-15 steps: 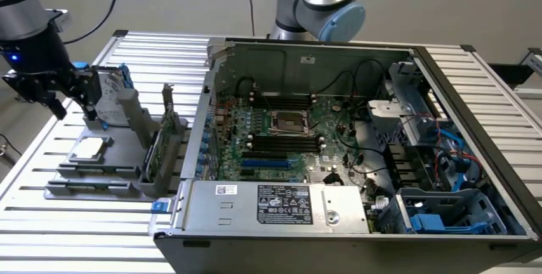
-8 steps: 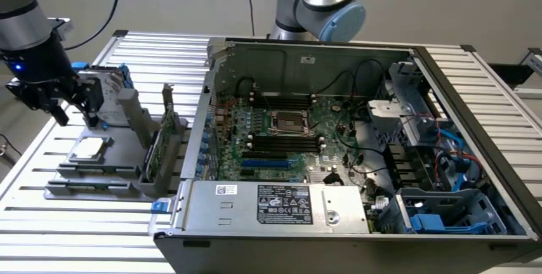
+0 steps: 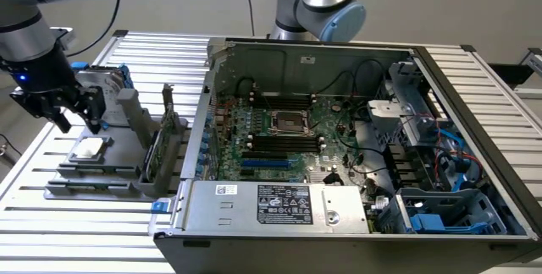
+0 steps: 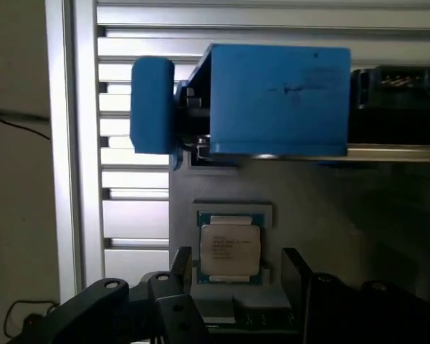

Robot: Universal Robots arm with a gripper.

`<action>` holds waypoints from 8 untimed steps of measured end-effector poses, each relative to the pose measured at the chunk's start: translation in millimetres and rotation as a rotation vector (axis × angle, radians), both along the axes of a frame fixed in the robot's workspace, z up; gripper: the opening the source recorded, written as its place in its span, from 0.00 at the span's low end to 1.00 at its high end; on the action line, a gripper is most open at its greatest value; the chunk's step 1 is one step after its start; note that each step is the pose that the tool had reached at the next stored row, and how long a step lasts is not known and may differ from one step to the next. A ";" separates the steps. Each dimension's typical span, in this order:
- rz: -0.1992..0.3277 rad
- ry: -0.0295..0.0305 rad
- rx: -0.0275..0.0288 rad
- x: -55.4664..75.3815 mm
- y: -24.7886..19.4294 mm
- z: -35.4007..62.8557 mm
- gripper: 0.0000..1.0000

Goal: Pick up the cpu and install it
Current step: 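Pick up the cpu and move it towards the insertion slot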

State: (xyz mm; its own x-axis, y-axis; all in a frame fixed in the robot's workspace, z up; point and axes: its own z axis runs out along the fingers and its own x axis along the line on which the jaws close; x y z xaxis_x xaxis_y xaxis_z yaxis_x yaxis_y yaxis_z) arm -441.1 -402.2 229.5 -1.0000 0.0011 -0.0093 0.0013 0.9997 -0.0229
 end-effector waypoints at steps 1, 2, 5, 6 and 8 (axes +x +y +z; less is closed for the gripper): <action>0.000 0.0000 0.0000 0.1 -0.8 -1.8 0.62; 0.000 0.0001 -0.0001 0.2 -1.6 -3.6 0.62; 0.001 0.0000 0.0000 0.8 -4.2 -9.0 0.62; 0.001 0.0000 0.0000 1.0 -5.0 -10.8 0.62; 0.001 0.0000 0.0000 1.4 -6.7 -14.5 0.62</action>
State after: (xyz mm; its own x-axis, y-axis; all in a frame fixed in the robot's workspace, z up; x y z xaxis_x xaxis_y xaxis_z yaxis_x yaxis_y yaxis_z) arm -439.7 -408.9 215.0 -1.0000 -0.0001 -0.0094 0.0001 0.9997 -0.0229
